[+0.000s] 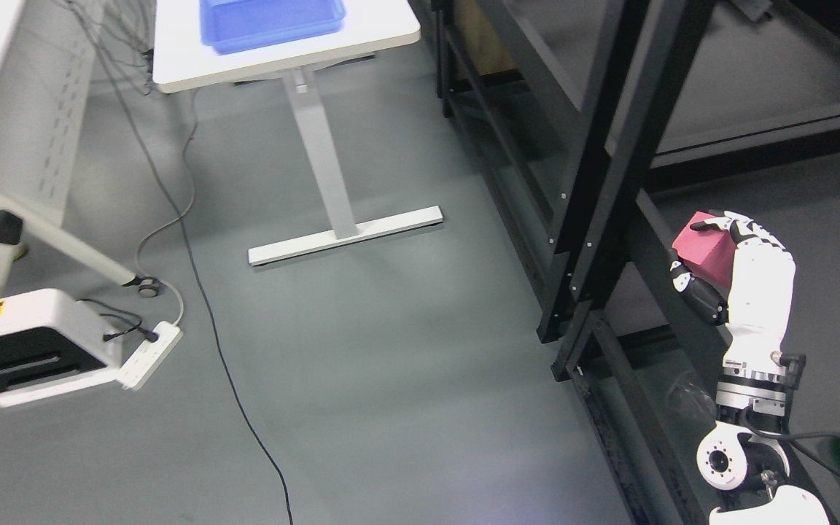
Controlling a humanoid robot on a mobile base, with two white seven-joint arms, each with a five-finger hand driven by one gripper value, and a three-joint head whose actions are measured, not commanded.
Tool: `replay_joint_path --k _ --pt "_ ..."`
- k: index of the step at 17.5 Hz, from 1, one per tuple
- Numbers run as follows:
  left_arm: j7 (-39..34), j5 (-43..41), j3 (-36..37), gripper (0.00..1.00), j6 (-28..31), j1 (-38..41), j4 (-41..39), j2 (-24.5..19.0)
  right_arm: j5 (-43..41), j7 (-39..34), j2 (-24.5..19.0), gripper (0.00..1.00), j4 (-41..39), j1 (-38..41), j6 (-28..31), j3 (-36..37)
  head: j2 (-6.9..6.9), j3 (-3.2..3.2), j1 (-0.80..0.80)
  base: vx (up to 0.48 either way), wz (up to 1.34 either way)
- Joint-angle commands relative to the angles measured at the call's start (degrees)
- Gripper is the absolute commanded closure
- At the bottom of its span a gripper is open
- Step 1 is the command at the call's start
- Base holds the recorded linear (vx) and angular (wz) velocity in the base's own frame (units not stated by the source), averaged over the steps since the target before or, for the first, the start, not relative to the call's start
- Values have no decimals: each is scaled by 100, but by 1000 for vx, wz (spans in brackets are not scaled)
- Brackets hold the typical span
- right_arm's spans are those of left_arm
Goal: Pick pink block from left shelf to tray
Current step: 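Carry the pink block in the right hand toward the blue tray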
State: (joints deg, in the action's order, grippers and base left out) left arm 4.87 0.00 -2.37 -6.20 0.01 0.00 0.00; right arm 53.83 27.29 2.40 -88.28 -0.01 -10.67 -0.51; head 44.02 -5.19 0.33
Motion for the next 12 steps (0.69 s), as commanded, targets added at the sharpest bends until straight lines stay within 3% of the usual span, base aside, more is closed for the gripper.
replay_joint_path --k 1,12 --pt "-4 0 0 0 -4 -185 -100 -100 -4 4 -12 97 -40 36 -66 -89 0 0 0 -109 718" --pt "-4 0 0 0 -4 -185 -100 -100 -83 -13 -12 97 -40 27 -75 -98 0 0 0 -87 557"
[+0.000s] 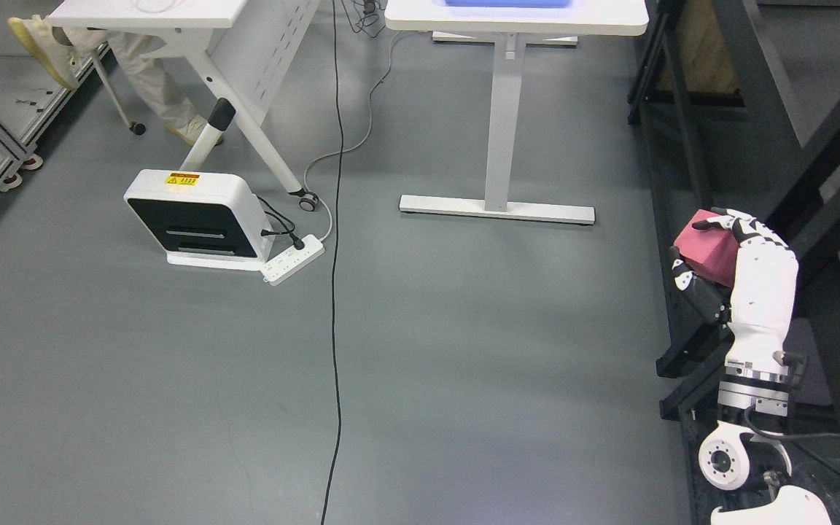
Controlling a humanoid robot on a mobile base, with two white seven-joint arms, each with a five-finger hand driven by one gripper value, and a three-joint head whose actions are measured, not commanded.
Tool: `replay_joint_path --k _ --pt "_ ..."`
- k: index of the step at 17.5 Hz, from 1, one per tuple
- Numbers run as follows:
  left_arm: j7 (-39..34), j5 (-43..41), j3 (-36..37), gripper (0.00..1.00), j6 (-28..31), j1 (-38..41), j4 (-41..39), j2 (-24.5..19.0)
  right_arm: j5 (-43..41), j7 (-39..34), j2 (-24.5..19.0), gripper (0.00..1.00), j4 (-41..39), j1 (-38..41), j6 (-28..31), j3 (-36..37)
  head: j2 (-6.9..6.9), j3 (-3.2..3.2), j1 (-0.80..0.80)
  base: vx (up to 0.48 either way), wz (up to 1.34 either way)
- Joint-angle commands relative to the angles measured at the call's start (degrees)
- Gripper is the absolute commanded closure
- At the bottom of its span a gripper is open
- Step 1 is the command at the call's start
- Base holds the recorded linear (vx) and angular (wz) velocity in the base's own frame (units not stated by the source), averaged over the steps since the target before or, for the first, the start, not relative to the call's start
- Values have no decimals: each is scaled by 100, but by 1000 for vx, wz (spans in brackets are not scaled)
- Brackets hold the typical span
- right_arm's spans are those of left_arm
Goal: Pick pink block from left shelf to tray
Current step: 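Carry the pink block in the right hand toward the blue tray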
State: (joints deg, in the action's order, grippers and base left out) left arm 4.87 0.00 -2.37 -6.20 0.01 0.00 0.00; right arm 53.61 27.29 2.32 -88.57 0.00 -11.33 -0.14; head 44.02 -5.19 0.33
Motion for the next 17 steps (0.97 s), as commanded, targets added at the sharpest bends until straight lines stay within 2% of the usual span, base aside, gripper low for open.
replay_joint_path --k 1,10,17 --pt "-4 -9 0 0 -4 -186 -100 -100 -61 -22 -3 97 -11 26 -10 -135 0 0 0 -44 278" --pt "-4 0 0 0 -4 -186 -100 -100 -87 -31 -3 97 -11 26 -19 -170 0 0 0 49 35" --pt "-4 0 0 0 -4 -186 -100 -100 -96 -57 -3 97 -11 17 -19 -179 0 0 0 126 292"
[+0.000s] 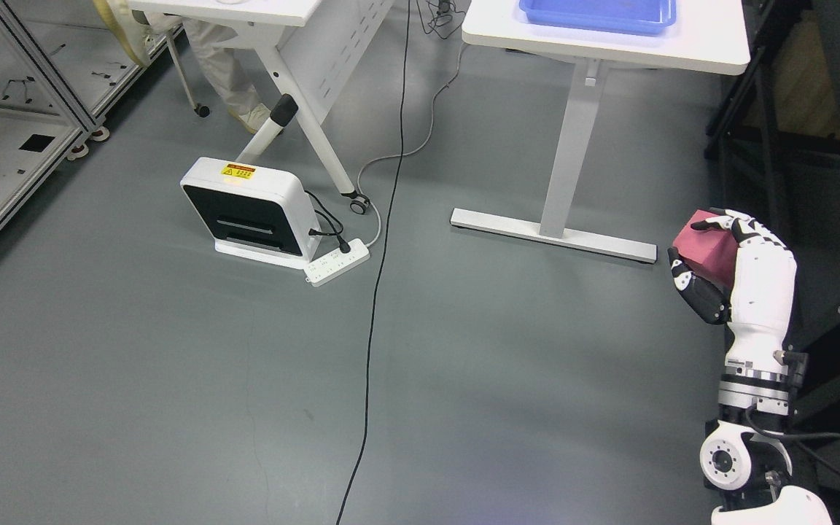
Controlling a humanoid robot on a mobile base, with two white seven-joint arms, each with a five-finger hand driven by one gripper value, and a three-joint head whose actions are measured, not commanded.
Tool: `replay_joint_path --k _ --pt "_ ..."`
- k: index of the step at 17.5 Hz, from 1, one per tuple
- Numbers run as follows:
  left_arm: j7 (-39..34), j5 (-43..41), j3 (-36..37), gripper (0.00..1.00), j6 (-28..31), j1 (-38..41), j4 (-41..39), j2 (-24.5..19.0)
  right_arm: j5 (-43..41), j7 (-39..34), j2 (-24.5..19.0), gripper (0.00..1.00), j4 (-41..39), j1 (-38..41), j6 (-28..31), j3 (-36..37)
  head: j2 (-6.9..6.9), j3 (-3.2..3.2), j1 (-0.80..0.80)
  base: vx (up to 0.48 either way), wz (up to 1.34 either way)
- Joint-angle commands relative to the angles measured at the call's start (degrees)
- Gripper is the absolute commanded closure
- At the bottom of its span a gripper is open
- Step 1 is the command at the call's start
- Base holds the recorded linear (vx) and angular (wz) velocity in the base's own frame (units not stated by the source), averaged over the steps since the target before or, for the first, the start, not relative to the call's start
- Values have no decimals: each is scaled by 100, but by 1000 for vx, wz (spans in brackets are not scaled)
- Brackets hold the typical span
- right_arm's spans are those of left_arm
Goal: Pick pink block from left shelf to tray
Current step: 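Carry the pink block in the right hand toward the blue tray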
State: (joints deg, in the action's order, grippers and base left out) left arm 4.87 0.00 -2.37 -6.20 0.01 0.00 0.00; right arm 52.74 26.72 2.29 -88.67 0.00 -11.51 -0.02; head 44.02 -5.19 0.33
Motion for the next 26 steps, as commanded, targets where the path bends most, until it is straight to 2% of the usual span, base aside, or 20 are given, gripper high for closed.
replay_joint_path --k 1,26 --pt "-4 0 0 0 -4 -185 -100 -100 -9 0 -1 97 -1 18 -1 -191 0 0 0 201 213" --pt "-4 0 0 0 -4 -185 -100 -100 -9 -18 8 97 8 9 -1 -200 0 0 0 335 1"
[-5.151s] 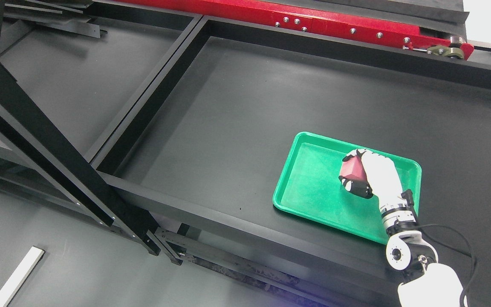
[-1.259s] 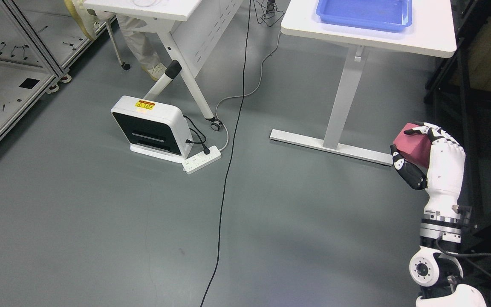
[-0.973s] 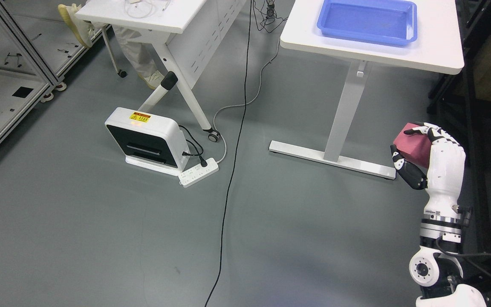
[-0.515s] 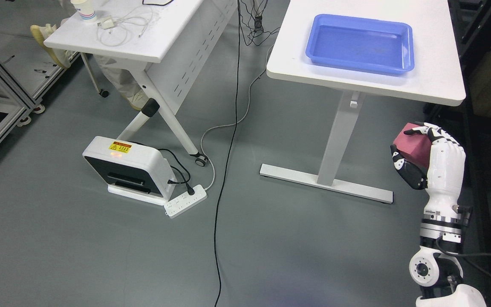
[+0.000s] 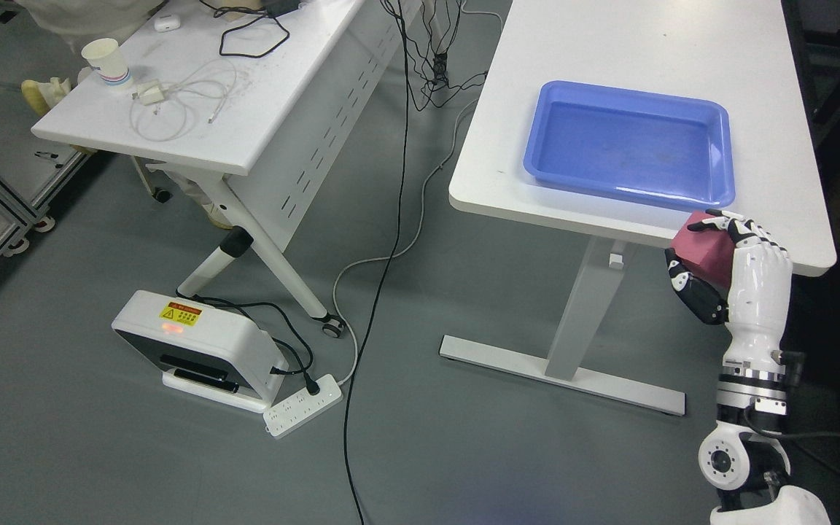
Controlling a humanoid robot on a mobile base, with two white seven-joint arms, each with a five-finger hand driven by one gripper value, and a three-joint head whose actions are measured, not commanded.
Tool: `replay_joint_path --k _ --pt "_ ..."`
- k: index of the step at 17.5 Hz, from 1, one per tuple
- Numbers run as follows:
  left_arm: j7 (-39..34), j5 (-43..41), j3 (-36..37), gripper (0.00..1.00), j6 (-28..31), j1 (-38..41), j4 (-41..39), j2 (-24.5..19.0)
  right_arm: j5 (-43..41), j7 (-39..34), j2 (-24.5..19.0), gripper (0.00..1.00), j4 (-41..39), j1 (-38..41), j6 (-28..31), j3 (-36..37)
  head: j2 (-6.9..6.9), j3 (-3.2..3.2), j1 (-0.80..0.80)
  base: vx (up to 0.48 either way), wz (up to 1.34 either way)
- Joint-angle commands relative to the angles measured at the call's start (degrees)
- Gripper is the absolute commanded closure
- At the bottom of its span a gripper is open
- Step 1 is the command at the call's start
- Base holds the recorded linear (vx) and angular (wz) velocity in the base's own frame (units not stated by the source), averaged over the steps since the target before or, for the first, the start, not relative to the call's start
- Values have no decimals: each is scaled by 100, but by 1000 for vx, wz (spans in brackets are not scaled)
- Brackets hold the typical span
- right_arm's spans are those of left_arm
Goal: Pick pink block from left shelf to tray
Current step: 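Carry the pink block in the right hand toward the blue tray, then lower the pink block into the blue tray and open the right hand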
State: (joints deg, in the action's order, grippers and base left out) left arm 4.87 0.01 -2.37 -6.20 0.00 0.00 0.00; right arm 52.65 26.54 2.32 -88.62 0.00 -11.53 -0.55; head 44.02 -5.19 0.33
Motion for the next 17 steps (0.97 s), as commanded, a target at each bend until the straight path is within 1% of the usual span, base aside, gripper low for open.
replay_joint_path --k 1,10,14,15,17 --pt "-4 -1 0 0 -4 -184 -100 -100 0 0 6 97 3 9 -7 -147 0 0 0 344 64" --pt "-4 -1 0 0 -4 -184 -100 -100 9 -43 6 97 12 0 2 -191 0 0 0 304 47" --pt "-4 -1 0 0 -4 -184 -100 -100 0 -332 6 95 47 0 19 -287 0 0 0 248 -57" --pt "-4 -1 0 0 -4 -184 -100 -100 0 -438 6 94 56 0 37 -296 0 0 0 223 -80" --pt "-4 -10 0 0 -4 -184 -100 -100 -52 -963 6 84 82 0 54 -358 0 0 0 203 -71"
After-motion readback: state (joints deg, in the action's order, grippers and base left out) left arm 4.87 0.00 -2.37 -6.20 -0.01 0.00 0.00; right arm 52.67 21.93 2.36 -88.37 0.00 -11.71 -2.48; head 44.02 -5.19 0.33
